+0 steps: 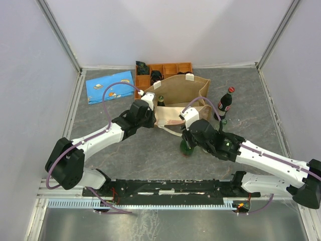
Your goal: Take the beverage out of the canvas bag
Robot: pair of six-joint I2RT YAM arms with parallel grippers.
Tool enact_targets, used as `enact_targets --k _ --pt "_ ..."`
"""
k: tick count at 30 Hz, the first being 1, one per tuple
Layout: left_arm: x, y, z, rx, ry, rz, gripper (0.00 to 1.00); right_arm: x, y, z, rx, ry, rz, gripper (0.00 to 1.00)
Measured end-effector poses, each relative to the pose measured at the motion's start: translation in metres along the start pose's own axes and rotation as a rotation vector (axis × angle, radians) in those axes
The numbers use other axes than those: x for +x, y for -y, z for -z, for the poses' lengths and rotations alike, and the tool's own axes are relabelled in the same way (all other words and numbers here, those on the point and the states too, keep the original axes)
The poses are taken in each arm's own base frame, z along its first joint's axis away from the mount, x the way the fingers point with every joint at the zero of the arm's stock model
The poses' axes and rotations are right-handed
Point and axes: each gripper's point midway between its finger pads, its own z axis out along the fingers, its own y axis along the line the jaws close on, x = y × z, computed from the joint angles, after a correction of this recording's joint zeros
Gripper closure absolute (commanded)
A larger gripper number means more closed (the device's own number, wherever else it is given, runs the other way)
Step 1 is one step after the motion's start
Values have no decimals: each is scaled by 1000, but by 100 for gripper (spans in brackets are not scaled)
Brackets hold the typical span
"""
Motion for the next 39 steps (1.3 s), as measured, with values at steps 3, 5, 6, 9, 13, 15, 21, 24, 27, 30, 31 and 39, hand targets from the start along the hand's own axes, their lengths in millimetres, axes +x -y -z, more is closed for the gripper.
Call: enact_targets --k 3,5,6,9,13,15,21,24,27,30,31,39 --pt "0 0 0 0 0 0 97 9 1 -2 2 -20 -1 100" --pt "0 0 0 0 0 0 97 14 1 -3 3 -31 -6 100" --pt "0 0 0 0 0 0 97 15 1 -4 4 -33 -7 99" --pt "0 0 0 0 0 0 97 17 0 -4 4 -38 -16 90" --pt "0 0 0 1 0 0 97 17 0 -4 5 -38 -24 76" --pt "0 0 0 1 0 0 97 17 0 -4 5 -38 -28 70" --pt "0 0 0 1 0 0 97 20 0 -4 8 -45 -35 51" --pt "0 0 0 1 0 0 97 14 -1 -5 7 -22 -48 43" --pt "0 0 0 1 0 0 97 10 -2 -6 6 -7 -58 34" --pt "1 0 0 1 -1 0 97 7 -2 -7 5 3 -61 29" --pt "1 0 0 1 -1 0 97 7 -2 -7 5 5 -61 26" --pt "1 0 0 0 0 0 97 -9 -3 -1 -2 33 -50 17"
